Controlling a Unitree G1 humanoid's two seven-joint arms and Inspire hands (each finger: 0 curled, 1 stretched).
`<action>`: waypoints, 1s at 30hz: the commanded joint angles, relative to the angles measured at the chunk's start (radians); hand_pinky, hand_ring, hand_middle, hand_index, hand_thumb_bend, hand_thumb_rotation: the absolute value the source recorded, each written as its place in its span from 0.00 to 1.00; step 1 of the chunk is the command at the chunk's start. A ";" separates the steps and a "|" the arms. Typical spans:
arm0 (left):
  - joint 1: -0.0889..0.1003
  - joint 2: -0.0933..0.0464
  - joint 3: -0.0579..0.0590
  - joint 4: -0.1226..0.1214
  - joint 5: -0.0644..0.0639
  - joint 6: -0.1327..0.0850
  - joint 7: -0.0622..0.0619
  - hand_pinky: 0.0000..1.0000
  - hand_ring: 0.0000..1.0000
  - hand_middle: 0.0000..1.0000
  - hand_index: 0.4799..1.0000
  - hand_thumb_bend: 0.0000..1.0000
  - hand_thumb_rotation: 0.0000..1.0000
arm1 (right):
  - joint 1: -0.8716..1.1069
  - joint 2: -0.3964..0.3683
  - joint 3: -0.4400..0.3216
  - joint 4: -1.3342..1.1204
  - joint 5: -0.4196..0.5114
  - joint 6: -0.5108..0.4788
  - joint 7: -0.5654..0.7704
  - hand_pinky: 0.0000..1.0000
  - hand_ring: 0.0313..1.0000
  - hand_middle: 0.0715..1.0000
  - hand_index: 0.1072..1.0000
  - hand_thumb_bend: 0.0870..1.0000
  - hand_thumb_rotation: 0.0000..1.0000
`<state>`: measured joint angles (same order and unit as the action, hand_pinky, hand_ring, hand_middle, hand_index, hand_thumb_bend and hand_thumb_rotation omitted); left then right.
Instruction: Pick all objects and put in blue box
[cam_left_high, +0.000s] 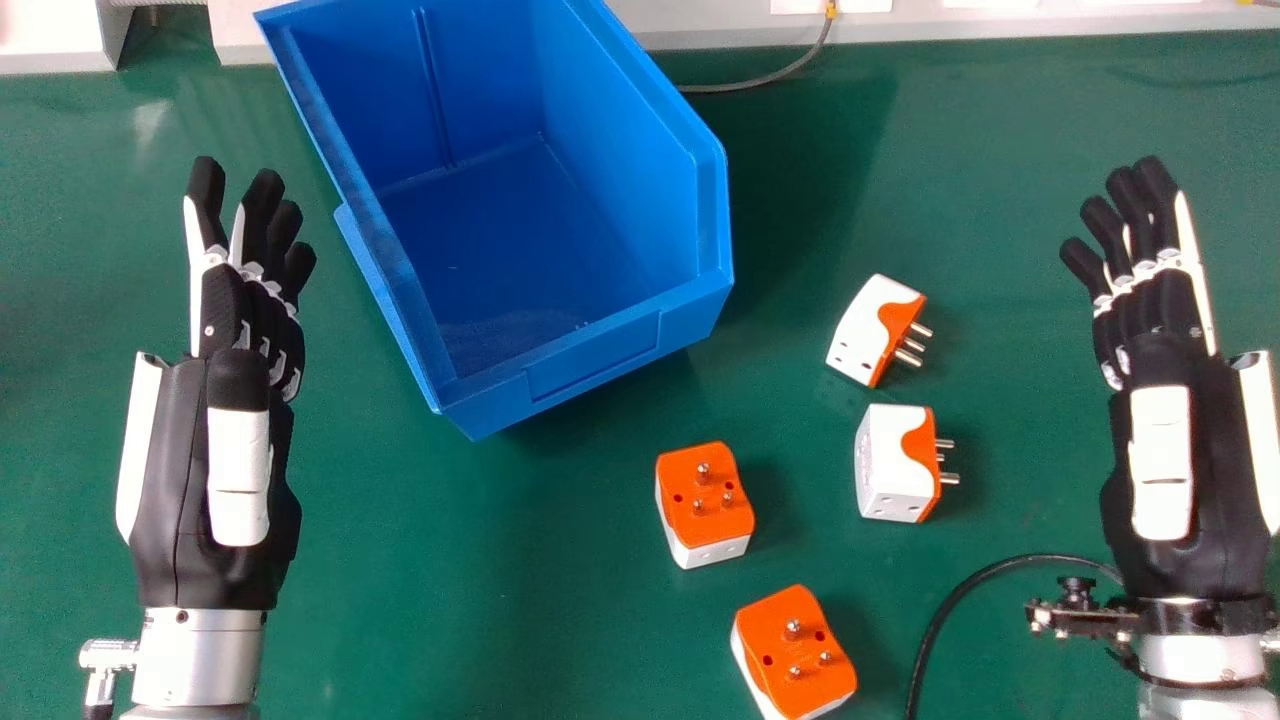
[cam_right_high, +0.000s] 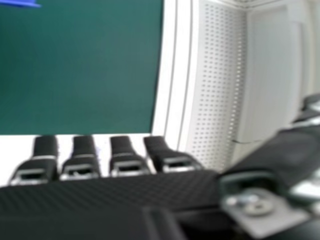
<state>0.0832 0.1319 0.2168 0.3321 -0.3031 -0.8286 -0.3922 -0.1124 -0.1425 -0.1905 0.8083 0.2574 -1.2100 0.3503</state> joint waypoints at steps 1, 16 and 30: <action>-0.002 0.008 0.002 -0.015 0.010 -0.020 0.002 1.00 1.00 1.00 0.98 0.86 0.97 | -0.013 -0.001 -0.005 -0.013 0.005 -0.024 0.001 0.92 0.95 0.97 0.96 0.29 1.00; -0.004 0.006 -0.004 -0.012 0.008 -0.001 0.002 1.00 1.00 1.00 0.98 0.86 0.97 | -0.023 -0.017 -0.013 -0.010 -0.002 -0.017 0.001 0.92 0.95 0.97 0.96 0.29 1.00; -0.034 0.000 -0.001 0.019 0.012 -0.033 0.006 1.00 1.00 1.00 0.98 0.87 0.97 | -0.167 -0.241 -0.043 0.070 -0.336 -0.033 -0.138 0.84 0.93 0.96 0.94 0.40 0.71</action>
<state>0.0642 0.1313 0.2150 0.3575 -0.3021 -0.8312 -0.3877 -0.2534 -0.3605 -0.2277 0.8772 -0.0487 -1.2224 0.2448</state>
